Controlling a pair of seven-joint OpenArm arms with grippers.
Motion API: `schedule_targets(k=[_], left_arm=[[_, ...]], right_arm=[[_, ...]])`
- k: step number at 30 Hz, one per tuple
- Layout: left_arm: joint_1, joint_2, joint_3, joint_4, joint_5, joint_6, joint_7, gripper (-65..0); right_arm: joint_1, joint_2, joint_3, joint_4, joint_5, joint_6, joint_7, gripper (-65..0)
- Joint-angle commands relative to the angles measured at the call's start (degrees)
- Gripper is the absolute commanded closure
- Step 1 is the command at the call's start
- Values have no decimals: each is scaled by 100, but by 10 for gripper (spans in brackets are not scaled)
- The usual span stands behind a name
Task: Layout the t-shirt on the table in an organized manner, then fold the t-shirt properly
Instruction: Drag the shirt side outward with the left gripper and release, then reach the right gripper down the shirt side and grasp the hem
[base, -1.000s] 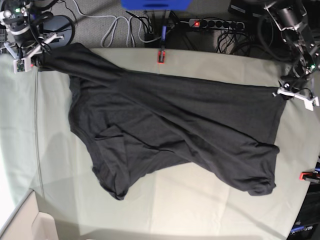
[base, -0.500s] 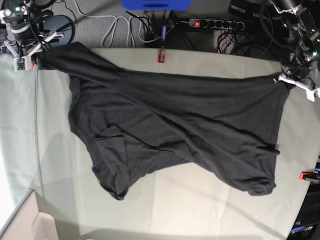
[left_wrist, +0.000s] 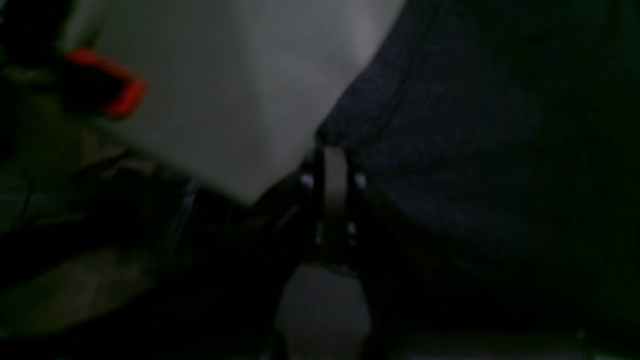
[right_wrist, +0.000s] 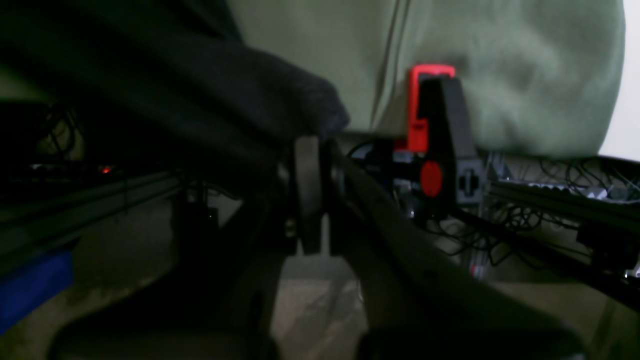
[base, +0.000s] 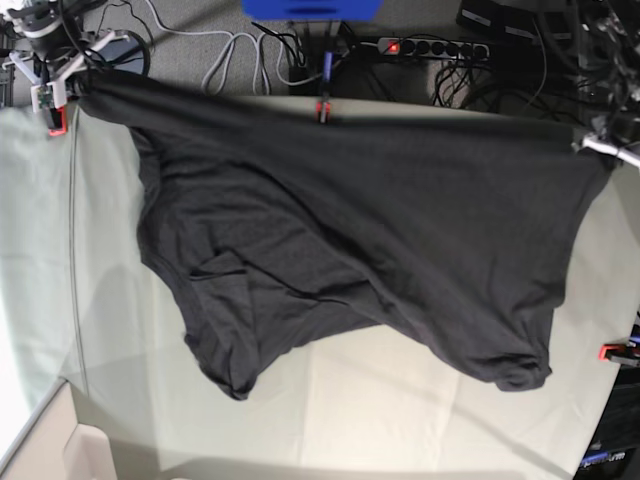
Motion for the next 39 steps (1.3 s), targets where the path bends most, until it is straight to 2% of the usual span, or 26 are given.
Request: schedule_targets(k=[1, 3, 16, 17, 19, 22, 24, 26, 27, 29, 33, 35, 39], left_arm=[[-18, -110, -105, 100, -29, 14, 30, 0], [-53, -136, -211, 83, -29, 14, 232, 0], [-150, -83, 0, 30, -29, 14, 294, -1], [-150, -83, 9, 30, -11, 14, 294, -1], [-132, -110, 44, 30, 24, 14, 303, -5], [-88, -127, 44, 30, 33, 14, 329, -78], [-79, -145, 0, 56, 33, 14, 540, -174], [-123, -163, -17, 100, 33, 14, 725, -261], [-132, -259, -17, 127, 24, 14, 769, -298], [-141, -382, -26, 136, -20, 14, 795, -332], [-457, -461, -44, 153, 6, 14, 760, -332], [-624, -541, -219, 144, -29, 14, 795, -332], [-994, -541, -228, 144, -29, 14, 804, -332]], right_arm=[[-24, 11, 47, 98, 69, 80, 93, 0], [-42, 11, 56, 98, 69, 80, 84, 0], [-402, 2, -507, -16, 69, 80, 84, 0], [-402, 2, -524, -42, 69, 80, 84, -6], [-420, 2, -542, -86, 69, 80, 76, -71], [-420, 2, -498, -121, 69, 80, 76, -211], [-429, 2, -480, -113, 69, 80, 76, -292], [-420, 2, -401, -95, 69, 80, 76, -339], [-385, -59, -287, -86, 69, 80, 76, -350], [-279, -306, -23, -69, 69, 80, 93, -351], [284, -691, 830, 28, 69, 80, 84, -352], [512, -691, 1102, 37, 69, 80, 84, -352], [925, -691, 1111, 46, 69, 80, 84, -355]])
